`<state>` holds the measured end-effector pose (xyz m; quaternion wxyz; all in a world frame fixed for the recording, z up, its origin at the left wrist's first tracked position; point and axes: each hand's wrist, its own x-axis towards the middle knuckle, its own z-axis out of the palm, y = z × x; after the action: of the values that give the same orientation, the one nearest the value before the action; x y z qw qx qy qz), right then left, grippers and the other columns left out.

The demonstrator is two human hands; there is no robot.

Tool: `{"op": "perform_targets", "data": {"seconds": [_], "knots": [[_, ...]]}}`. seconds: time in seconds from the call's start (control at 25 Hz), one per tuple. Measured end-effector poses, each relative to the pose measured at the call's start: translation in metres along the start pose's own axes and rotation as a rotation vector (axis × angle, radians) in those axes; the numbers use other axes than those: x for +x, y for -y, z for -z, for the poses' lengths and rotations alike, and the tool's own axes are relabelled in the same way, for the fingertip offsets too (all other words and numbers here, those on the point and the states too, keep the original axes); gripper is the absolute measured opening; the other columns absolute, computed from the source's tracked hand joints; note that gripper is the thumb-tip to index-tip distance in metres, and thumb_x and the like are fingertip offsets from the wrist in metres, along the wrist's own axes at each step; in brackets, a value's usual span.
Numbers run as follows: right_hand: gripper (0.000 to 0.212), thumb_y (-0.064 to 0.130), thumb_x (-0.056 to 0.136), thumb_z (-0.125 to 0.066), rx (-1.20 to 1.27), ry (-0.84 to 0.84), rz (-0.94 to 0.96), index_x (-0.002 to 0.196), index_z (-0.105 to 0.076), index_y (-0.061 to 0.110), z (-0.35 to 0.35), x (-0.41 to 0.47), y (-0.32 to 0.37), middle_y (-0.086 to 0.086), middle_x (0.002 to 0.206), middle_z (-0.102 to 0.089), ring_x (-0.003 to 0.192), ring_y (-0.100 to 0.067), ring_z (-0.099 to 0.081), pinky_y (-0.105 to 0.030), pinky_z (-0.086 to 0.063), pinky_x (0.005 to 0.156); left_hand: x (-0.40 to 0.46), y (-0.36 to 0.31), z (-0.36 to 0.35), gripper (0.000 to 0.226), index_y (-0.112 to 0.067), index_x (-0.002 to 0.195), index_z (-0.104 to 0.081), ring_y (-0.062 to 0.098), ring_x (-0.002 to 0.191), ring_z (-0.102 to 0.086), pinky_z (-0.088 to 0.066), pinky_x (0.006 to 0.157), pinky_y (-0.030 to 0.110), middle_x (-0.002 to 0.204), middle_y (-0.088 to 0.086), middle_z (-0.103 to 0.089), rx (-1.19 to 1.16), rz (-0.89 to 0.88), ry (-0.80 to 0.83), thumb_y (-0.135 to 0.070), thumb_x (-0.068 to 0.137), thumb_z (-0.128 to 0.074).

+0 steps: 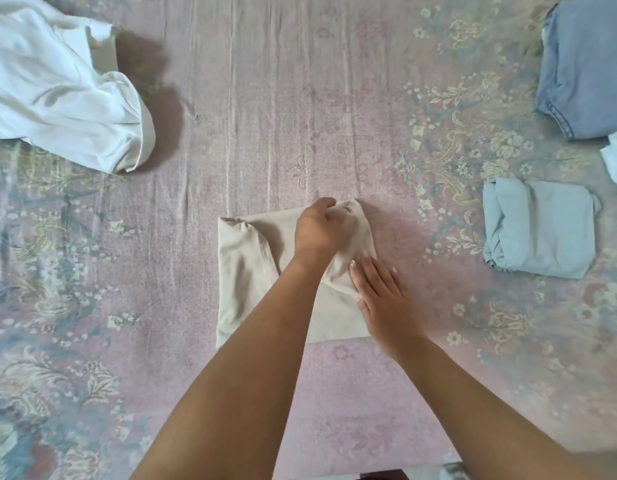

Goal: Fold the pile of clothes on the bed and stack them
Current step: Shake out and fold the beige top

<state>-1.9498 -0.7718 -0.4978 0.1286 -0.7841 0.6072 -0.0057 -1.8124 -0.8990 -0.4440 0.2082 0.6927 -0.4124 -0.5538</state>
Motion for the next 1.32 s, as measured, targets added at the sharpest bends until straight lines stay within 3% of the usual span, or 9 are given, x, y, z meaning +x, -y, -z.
{"op": "perform_targets", "data": {"seconds": [0.12,0.24,0.36,0.52,0.6,0.8,1.0,1.2,1.32], "knots": [[0.047,0.033,0.097,-0.035,0.274,-0.133,-0.090,0.132,-0.052,0.008,0.021,0.008,0.005,-0.010,0.137,-0.053,0.126,-0.024,-0.047,-0.032,-0.034,0.104,-0.005,0.001,0.001,0.034,-0.007,0.120,-0.054,0.026,0.073,-0.063,-0.059,0.066,0.043,0.101,0.013,-0.057,-0.264,0.068,0.089,0.006,0.096,-0.035],[0.042,0.039,0.099,-0.043,0.924,-0.187,-0.534,0.133,-0.050,0.016,0.057,0.043,0.009,0.006,0.125,-0.056,0.114,-0.009,-0.053,-0.010,-0.038,0.093,-0.020,-0.002,-0.004,0.048,-0.019,0.132,-0.046,0.009,0.060,-0.064,-0.055,0.049,0.026,0.112,0.008,-0.058,-0.463,0.075,0.312,0.012,0.096,-0.036],[0.040,0.031,0.092,-0.060,1.279,-0.085,-0.711,0.128,-0.052,0.015,0.068,0.079,-0.012,-0.001,0.124,-0.060,0.112,-0.011,-0.058,-0.025,-0.047,0.095,-0.021,-0.004,-0.009,0.054,-0.021,0.143,-0.033,0.006,0.067,-0.066,-0.052,0.056,0.021,0.109,0.004,-0.063,-0.532,0.012,0.443,0.008,0.098,-0.037],[0.015,0.001,0.092,-0.056,1.189,-0.033,-0.696,0.099,-0.065,0.010,0.071,0.099,-0.031,-0.010,0.098,-0.069,0.084,-0.013,-0.061,-0.027,-0.049,0.081,-0.021,-0.004,-0.006,0.025,-0.011,0.121,-0.048,0.008,0.060,-0.065,-0.054,0.052,0.025,0.095,0.004,-0.065,-0.464,0.044,0.191,-0.002,0.098,-0.045],[0.019,0.002,0.093,-0.054,1.249,-0.057,-0.772,0.082,-0.064,0.014,0.075,0.104,-0.035,-0.006,0.082,-0.065,0.077,-0.016,-0.058,-0.034,-0.047,0.077,-0.011,0.003,-0.005,0.011,-0.014,0.103,-0.058,0.014,0.068,-0.062,-0.057,0.066,0.034,0.087,0.001,-0.063,-0.258,-0.003,-0.011,-0.011,0.095,-0.052],[0.020,0.008,0.096,-0.051,1.449,0.036,-0.882,0.081,-0.062,0.015,0.080,0.105,-0.035,-0.004,0.075,-0.065,0.068,-0.015,-0.060,-0.028,-0.047,0.066,-0.002,-0.005,-0.014,0.006,-0.016,0.091,-0.071,0.004,0.066,-0.054,-0.042,0.067,0.020,0.081,-0.005,-0.061,-0.044,-0.143,0.078,-0.016,0.088,-0.066],[0.020,0.009,0.096,-0.050,1.499,0.085,-0.829,0.084,-0.065,0.015,0.090,0.102,-0.031,0.002,0.070,-0.069,0.065,-0.012,-0.063,-0.024,-0.051,0.060,0.000,-0.011,-0.022,0.030,-0.012,0.095,-0.072,0.013,0.087,-0.058,-0.048,0.075,0.031,0.095,-0.001,-0.063,0.317,-0.171,0.023,-0.038,0.080,-0.073],[0.018,0.019,0.097,-0.051,1.460,0.053,-0.714,0.106,-0.066,0.015,0.088,0.097,-0.027,-0.003,0.095,-0.068,0.085,-0.016,-0.062,-0.026,-0.051,0.072,0.008,-0.010,-0.016,0.013,-0.009,0.082,-0.061,0.017,0.068,-0.059,-0.048,0.065,0.019,0.074,0.003,-0.063,-0.048,-0.044,-0.066,-0.017,0.092,-0.060],[0.024,0.022,0.096,-0.055,0.871,-0.030,-0.446,0.118,-0.059,0.016,0.070,0.063,-0.009,0.005,0.104,-0.058,0.096,-0.010,-0.054,-0.019,-0.045,0.080,0.021,0.002,-0.004,0.020,-0.014,0.077,-0.056,0.022,0.070,-0.058,-0.048,0.069,0.030,0.073,0.004,-0.060,-0.148,0.184,-0.159,-0.021,0.096,-0.054]]}}
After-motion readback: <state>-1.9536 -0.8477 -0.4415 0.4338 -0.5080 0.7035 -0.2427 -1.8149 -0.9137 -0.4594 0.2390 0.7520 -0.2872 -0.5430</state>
